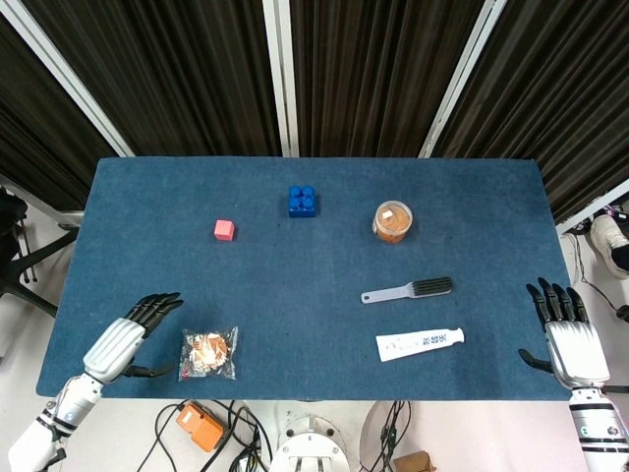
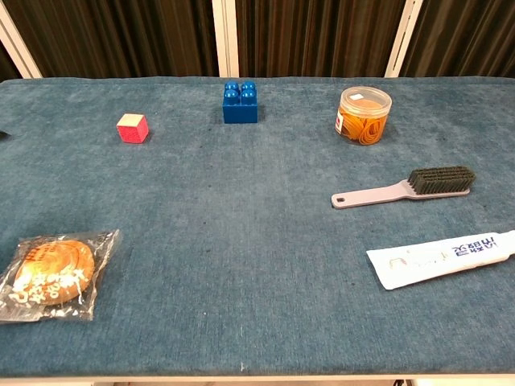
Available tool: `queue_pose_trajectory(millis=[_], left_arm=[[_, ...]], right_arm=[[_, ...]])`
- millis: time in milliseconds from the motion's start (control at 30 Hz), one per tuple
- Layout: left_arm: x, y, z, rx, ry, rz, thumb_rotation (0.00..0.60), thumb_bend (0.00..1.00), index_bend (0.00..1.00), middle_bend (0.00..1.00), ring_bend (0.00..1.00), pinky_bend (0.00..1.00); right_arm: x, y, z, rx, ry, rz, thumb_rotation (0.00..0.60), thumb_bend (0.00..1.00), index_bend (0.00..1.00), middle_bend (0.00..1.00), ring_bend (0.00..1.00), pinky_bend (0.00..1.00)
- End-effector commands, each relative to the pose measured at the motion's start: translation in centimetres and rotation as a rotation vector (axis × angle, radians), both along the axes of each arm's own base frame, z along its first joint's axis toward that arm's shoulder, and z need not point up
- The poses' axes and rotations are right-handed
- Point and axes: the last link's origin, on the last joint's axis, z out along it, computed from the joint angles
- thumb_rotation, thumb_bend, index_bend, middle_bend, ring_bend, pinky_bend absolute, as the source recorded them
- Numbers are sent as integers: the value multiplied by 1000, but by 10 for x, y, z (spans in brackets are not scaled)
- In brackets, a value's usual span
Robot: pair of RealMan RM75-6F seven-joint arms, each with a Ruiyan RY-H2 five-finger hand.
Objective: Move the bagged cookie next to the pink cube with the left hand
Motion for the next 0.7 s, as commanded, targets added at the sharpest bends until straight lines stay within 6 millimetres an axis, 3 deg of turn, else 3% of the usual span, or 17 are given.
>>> queue_pose_trajectory(millis=[33, 267, 467, 567, 700], left_arm=[[15, 4, -26, -103, -49, 21, 600, 122, 59, 34, 0, 41], [25, 8, -56, -149, -34, 27, 600, 104, 59, 34, 0, 42], [23, 11, -73, -165, 18, 64, 600, 101, 59, 34, 0, 68], [21, 10, -77, -174, 37, 88, 600, 101, 77, 48, 21, 152], [21, 9, -81, -162, 59, 101, 600, 111, 189, 150, 124, 274]], right_arm=[[0, 0, 2, -4, -3, 0, 600, 272, 0, 0, 0, 0], [-1, 1, 5, -10, -11, 7, 600, 271, 0, 0, 0, 0], [0, 1, 4, -7, -9, 9, 600, 271, 0, 0, 0, 0], [0, 1, 4, -10, -10, 8, 600, 272, 0, 0, 0, 0], [0, 2, 5, -13, -12, 9, 600, 271, 0, 0, 0, 0]])
